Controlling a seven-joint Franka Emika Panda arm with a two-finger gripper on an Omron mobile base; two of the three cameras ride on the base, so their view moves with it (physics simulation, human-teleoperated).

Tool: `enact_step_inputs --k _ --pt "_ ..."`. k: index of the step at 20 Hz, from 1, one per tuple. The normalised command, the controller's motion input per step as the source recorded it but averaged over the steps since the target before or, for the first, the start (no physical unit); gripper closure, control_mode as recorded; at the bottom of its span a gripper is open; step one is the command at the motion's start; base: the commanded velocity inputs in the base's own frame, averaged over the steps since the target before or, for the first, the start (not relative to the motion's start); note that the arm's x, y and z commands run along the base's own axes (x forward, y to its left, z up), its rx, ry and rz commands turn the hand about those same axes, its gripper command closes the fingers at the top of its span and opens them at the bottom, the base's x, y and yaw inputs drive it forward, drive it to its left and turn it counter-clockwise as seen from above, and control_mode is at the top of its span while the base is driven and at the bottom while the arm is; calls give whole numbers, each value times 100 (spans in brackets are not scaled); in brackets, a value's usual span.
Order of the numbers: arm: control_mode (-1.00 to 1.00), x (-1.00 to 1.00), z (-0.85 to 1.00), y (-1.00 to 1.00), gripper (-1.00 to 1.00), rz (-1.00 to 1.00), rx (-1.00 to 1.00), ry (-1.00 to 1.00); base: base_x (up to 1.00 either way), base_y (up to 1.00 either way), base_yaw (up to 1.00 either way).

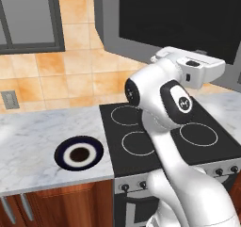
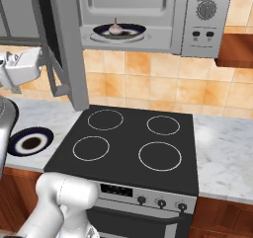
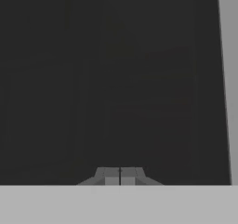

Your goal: Pick the garlic from the counter and place it in the microwave. Then turn on the microwave.

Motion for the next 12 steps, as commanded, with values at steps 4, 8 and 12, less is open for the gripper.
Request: enact_step_inputs --k 4,8,12 --pt "-100 32 7 -20 100 4 0 0 0 0 0" --pt "-100 34 6 -16 100 4 0 0 0 0 0" --pt "-100 36 8 -12 100 5 2 2 0 0 0"
